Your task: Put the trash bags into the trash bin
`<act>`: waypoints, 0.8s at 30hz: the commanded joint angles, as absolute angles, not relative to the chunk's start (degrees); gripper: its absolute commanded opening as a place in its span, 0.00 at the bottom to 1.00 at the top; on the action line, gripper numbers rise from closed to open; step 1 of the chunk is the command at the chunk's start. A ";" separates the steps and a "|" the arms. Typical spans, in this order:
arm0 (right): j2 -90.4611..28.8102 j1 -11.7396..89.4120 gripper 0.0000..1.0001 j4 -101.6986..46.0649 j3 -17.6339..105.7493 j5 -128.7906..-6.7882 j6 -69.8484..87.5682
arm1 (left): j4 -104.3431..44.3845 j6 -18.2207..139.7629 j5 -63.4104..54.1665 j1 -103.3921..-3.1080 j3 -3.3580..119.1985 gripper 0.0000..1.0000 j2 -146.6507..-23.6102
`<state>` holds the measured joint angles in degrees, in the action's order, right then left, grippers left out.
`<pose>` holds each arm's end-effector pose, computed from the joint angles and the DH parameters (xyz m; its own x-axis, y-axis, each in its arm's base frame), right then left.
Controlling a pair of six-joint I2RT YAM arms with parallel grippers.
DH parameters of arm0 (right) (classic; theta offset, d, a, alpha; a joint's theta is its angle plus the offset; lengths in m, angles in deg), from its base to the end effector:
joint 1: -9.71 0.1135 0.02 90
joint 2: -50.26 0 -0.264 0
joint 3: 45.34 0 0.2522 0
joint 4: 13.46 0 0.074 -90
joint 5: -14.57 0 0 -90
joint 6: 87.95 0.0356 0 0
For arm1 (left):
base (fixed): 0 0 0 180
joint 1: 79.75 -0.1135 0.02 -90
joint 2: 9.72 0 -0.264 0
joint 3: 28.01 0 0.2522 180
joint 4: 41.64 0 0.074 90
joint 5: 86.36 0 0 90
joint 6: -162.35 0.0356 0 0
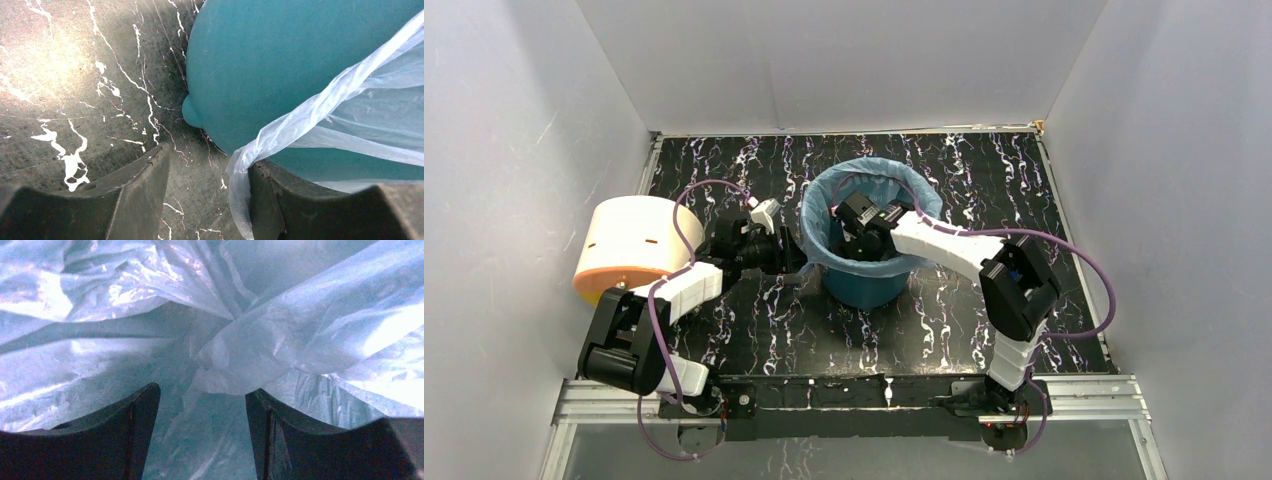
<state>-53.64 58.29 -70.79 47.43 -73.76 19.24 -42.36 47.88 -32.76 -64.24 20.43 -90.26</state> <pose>0.2447 0.2790 0.2192 -0.8115 -0.4733 -0.3427 -0.5410 0.8302 0.1344 0.2621 -0.0947 0.1864 -0.7480 -0.1384 -0.6491 0.4324 0.6403 -0.6349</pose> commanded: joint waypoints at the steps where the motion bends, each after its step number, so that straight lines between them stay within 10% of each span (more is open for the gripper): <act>1: -51.10 57.63 0.73 -70.77 48.70 -73.88 20.77 | -41.32 49.01 -32.49 -64.18 22.37 0.52 -88.12; 24: -52.62 57.61 0.73 -68.84 47.48 -72.03 21.51 | -40.23 49.05 -31.79 -64.17 23.19 0.53 -86.41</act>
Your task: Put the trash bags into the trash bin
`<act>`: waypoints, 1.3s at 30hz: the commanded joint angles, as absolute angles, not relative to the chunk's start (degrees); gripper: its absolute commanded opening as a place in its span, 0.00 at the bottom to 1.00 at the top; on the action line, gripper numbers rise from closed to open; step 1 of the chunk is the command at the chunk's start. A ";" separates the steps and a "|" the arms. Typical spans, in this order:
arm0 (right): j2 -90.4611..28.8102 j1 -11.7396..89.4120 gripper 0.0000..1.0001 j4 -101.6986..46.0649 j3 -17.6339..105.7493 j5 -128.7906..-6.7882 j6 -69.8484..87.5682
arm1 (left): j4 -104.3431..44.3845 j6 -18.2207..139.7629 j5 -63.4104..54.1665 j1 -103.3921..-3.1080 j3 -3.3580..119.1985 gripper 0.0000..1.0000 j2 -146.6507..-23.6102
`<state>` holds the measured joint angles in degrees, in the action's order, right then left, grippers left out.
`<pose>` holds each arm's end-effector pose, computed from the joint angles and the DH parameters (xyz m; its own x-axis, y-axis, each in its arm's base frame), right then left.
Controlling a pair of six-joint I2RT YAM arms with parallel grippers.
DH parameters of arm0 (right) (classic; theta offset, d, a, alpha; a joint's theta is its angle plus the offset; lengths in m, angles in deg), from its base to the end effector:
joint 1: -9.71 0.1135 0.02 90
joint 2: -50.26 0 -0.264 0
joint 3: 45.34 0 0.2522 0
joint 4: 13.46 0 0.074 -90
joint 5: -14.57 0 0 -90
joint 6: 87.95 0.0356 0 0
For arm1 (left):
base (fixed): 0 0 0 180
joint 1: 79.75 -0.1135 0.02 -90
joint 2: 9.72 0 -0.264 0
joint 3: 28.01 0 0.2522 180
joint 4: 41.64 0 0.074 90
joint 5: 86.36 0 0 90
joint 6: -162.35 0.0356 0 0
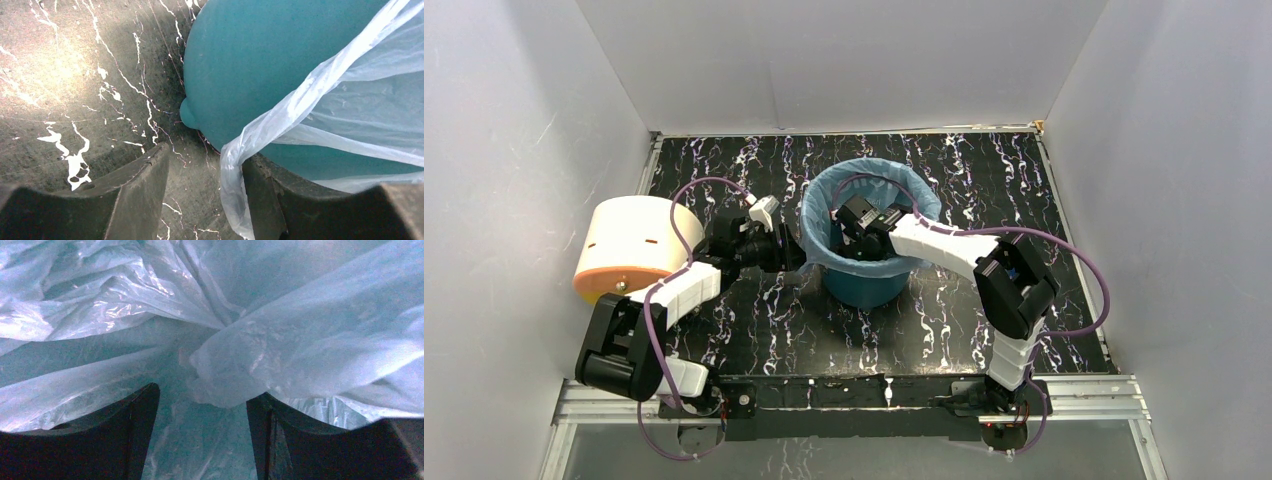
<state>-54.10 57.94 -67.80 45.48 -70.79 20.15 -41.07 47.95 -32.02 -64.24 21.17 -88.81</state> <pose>0.2456 0.2793 0.2088 -0.8238 -0.4575 -0.3346 -0.5342 0.8242 0.1882 0.2617 -0.0942 0.1948 -0.7349 -0.1444 -0.6627 0.4368 0.6467 -0.6253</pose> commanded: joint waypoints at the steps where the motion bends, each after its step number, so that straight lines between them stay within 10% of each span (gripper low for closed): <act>1: -52.01 57.61 0.73 -68.73 47.44 -71.90 21.35 | -40.12 49.05 -31.73 -64.18 23.17 0.54 -86.31; 39: -40.42 57.61 0.75 -58.50 45.79 -69.24 18.11 | -40.66 48.69 -31.77 -64.23 23.15 0.54 -85.49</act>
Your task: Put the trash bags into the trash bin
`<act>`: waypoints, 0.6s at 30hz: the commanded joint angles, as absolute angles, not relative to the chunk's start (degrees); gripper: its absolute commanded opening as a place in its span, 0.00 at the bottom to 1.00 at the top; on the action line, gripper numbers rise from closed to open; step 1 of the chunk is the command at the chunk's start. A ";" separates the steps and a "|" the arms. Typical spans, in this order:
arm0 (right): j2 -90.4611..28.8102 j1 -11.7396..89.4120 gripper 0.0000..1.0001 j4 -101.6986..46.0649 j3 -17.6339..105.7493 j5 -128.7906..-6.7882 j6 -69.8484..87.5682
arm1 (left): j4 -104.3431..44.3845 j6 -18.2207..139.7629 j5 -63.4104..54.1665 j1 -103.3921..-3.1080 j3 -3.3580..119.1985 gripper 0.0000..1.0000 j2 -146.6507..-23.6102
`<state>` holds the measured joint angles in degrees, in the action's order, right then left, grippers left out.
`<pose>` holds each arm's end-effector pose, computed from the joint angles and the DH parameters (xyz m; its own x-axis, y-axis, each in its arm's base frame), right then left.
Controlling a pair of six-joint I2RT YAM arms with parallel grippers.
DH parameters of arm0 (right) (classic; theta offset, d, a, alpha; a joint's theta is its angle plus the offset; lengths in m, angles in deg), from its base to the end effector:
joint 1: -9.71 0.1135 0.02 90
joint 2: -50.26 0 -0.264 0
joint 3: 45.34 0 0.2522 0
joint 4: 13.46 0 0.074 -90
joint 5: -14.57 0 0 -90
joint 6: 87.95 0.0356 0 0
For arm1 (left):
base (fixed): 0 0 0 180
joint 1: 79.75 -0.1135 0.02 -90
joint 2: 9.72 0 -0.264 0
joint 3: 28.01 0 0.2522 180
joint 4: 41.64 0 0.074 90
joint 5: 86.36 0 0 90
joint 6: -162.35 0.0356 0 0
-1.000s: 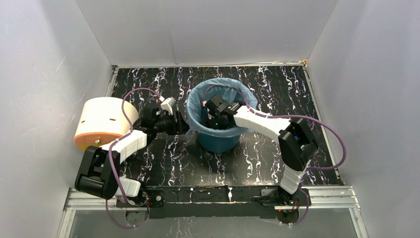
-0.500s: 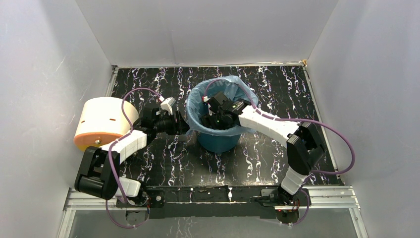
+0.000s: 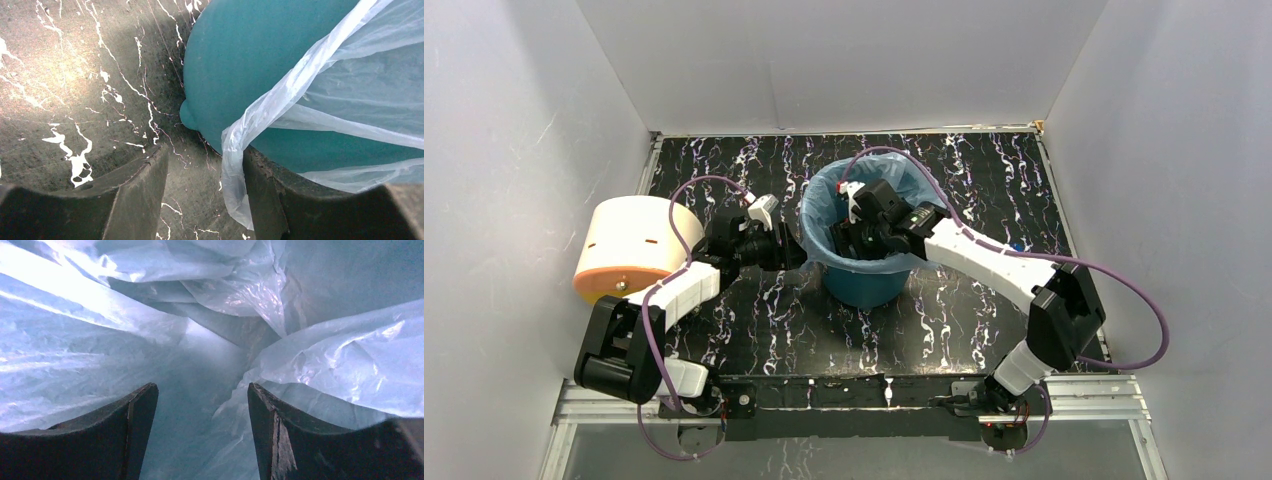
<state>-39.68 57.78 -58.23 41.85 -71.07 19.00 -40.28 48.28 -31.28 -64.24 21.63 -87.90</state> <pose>0.2289 0.2589 0.2846 -0.6977 -0.3417 -0.6297 -0.5987 0.7608 0.2505 0.2614 -0.0937 0.2000 -0.7230 -0.1464 -0.6751 0.4409 0.6546 -0.6141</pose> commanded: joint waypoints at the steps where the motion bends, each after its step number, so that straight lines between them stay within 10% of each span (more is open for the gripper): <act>1: -41.10 57.61 0.75 -60.65 47.84 -69.78 19.00 | -40.25 48.90 -31.80 -64.20 23.31 0.54 -85.46; 18: -35.45 57.61 0.76 -60.65 55.34 -69.91 17.44 | -39.85 49.13 -31.66 -64.17 23.62 0.56 -85.40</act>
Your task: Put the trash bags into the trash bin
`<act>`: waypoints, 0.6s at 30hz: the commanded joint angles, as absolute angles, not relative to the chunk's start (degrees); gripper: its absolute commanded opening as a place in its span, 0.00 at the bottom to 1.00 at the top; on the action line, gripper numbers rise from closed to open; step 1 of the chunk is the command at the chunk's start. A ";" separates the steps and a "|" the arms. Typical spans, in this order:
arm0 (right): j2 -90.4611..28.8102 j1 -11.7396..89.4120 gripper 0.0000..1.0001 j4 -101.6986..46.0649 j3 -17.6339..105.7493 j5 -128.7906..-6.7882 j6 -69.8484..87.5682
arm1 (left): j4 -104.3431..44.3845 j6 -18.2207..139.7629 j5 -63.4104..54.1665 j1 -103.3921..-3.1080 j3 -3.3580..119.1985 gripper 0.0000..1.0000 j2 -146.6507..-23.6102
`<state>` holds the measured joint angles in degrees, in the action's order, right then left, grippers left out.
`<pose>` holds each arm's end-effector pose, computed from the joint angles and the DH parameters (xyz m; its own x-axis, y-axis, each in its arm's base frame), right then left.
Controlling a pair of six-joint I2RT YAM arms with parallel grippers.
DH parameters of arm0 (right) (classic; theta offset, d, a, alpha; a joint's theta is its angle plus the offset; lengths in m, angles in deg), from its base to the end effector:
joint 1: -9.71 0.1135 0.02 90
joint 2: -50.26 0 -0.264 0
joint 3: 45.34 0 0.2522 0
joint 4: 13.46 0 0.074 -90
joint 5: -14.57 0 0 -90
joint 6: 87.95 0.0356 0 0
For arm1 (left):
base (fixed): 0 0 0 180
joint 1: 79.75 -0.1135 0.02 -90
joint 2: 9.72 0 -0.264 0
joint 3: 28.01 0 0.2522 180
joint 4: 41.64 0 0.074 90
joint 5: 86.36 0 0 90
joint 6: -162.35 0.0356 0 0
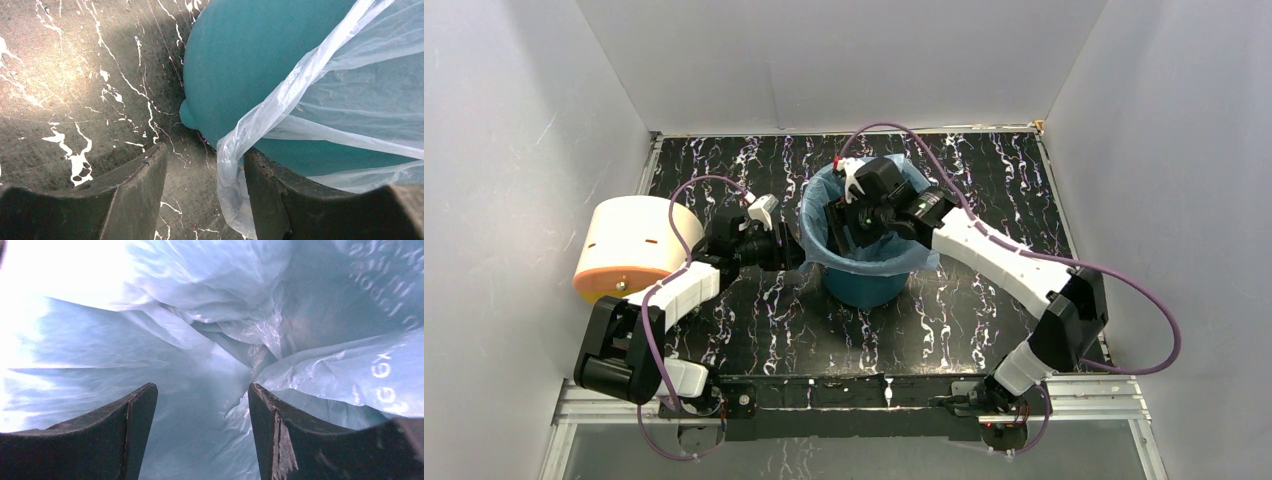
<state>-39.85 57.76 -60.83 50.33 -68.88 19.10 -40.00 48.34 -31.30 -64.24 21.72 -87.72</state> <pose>0.2330 0.2653 0.3290 -0.6594 -0.2978 -0.6903 -0.6301 0.7199 0.2912 0.2611 -0.0936 0.2008 -0.7227 -0.1456 -0.6756 0.4417 0.6545 -0.6136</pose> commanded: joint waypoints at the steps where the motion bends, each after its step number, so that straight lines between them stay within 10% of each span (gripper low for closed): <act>1: -35.19 57.61 0.77 -60.74 56.14 -70.50 17.37 | -39.69 49.14 -31.59 -64.16 23.59 0.56 -85.28; 18: -20.08 48.23 0.99 -55.49 55.84 -98.98 13.90 | -37.40 50.05 -24.07 -64.25 22.52 0.62 -80.78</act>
